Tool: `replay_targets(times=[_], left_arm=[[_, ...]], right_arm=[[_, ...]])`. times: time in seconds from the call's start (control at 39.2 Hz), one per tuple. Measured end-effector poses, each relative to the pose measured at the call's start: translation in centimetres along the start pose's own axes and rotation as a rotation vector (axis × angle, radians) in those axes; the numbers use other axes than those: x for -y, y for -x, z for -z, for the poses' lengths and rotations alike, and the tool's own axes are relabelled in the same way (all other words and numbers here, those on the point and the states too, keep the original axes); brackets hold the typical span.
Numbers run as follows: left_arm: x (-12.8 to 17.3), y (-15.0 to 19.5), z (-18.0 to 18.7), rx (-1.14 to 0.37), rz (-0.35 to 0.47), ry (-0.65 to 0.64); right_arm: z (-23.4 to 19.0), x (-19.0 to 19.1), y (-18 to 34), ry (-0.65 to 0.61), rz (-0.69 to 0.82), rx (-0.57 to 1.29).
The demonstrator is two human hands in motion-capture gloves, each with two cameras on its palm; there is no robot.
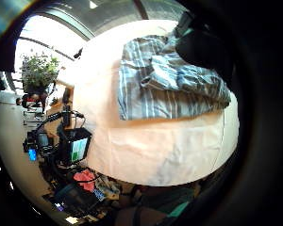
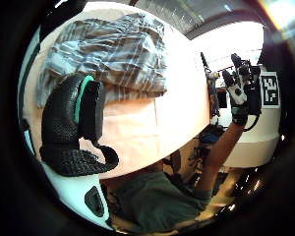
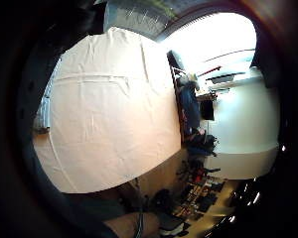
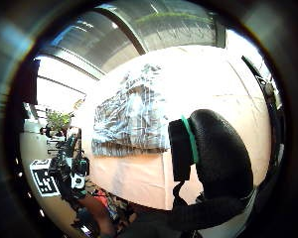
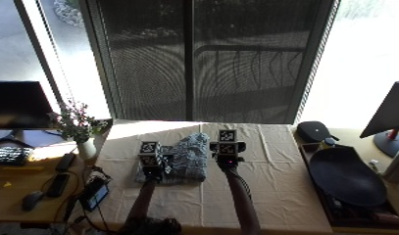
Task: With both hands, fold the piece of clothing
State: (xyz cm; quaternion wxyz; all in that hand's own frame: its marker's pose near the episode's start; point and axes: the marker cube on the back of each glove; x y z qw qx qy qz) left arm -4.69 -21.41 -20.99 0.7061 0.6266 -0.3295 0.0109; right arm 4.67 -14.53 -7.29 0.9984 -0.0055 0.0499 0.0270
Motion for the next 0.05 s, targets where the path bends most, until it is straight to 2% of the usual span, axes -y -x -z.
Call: replay_targets(times=[0.05], left_arm=[[0.53,0.12,-0.93,0.033,0.002,-0.073]], right_arm=[[0.25,-0.40,-0.14,-0.004,0.002,-0.002]])
